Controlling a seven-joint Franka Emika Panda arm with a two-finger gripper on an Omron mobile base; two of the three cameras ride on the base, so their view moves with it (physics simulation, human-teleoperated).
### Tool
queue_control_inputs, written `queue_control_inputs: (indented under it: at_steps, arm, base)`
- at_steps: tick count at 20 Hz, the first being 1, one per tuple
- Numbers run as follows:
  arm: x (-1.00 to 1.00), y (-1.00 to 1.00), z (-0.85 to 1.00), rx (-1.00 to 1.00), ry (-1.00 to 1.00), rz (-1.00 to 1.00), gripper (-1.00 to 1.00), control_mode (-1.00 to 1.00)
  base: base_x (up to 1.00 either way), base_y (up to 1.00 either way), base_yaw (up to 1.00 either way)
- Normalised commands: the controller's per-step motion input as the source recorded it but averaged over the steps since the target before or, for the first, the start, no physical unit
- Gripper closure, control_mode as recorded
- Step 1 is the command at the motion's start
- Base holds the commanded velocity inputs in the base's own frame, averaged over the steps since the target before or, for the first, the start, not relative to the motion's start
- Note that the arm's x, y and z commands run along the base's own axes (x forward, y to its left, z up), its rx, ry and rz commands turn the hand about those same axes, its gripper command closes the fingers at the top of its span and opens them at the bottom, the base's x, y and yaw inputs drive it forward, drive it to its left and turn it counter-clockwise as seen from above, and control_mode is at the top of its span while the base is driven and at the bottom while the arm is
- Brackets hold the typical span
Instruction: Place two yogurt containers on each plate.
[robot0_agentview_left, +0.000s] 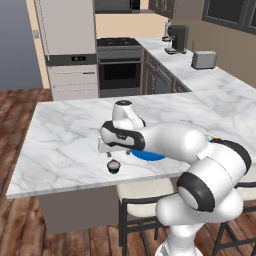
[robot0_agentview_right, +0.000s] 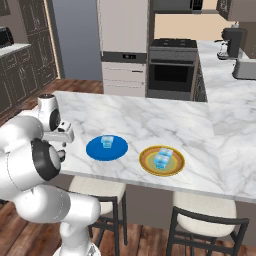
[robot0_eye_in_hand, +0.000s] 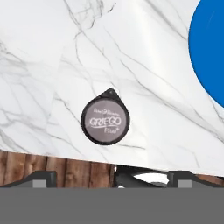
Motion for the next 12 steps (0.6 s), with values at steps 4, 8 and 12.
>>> queue_control_inputs:
  at_steps: [4, 8, 12]
  arm:
    - [0.09, 0.0, -0.47, 0.0, -0.06, 0.0, -1.0, -1.0]
    - [0.1, 0.03, -0.41, 0.0, -0.03, 0.0, -1.0, -1.0]
    - [0.12, 0.18, -0.24, 0.0, 0.0, 0.0, -1.0, -1.0]
  base:
    - [0.0, 0.0, 0.0]
    - [0.0, 0.0, 0.0]
    - [0.0, 0.0, 0.0]
